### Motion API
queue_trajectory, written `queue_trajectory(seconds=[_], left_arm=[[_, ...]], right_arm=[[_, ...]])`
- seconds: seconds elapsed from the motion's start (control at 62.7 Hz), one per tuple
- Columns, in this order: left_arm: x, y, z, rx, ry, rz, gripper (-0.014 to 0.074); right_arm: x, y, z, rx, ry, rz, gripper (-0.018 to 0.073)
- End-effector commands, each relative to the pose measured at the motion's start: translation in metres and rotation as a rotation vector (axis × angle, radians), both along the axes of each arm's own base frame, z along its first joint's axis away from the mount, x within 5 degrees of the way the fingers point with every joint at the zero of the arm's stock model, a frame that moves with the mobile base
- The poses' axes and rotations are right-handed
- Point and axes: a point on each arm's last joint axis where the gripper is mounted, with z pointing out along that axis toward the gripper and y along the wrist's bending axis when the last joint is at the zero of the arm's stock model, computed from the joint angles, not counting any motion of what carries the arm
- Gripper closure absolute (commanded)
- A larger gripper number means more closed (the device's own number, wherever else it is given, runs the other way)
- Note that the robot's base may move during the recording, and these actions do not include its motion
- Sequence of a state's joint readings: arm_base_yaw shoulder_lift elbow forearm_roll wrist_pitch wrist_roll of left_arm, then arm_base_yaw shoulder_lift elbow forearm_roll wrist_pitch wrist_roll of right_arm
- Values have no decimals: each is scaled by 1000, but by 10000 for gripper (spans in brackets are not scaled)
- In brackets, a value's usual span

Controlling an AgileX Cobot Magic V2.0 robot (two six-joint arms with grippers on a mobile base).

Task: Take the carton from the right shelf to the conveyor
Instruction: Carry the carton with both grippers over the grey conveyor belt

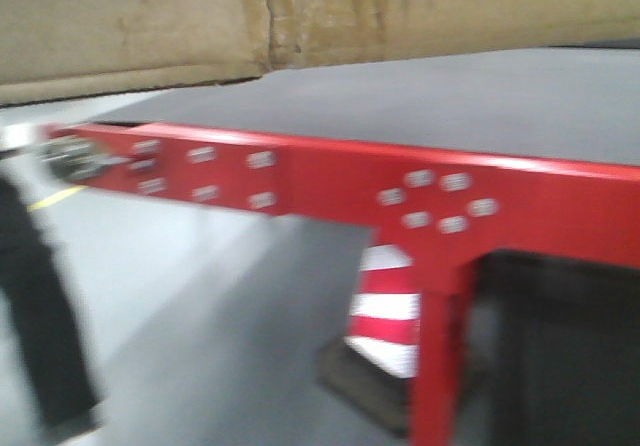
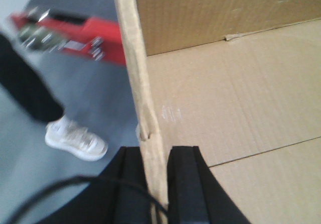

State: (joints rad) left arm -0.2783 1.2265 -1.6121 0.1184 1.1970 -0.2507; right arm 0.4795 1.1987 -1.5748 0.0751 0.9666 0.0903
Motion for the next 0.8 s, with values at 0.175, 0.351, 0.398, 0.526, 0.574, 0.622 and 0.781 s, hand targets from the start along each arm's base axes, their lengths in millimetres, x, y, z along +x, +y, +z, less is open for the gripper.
queue_trajectory(seconds=[0.175, 0.351, 0.398, 0.526, 0.574, 0.622, 0.781], left_arm=[[1, 19, 6, 187, -61, 97, 604], [1, 27, 9, 278, -87, 147, 604], [1, 29, 10, 297, -92, 157, 604], [2, 32, 11, 330, -103, 174, 604], [2, 32, 11, 332, -104, 175, 604], [2, 32, 11, 332, -104, 175, 604], [2, 32, 12, 332, -106, 175, 604]], right_arm=[[-5, -5, 13, 21, -94, -5, 629], [-5, -5, 13, 21, -94, -5, 629], [-5, -5, 13, 21, -94, -5, 629], [-5, -5, 13, 21, -94, -5, 629], [-5, -5, 13, 21, -94, -5, 629], [-5, -5, 13, 21, -94, -5, 629], [-5, -5, 13, 21, -94, -5, 629]])
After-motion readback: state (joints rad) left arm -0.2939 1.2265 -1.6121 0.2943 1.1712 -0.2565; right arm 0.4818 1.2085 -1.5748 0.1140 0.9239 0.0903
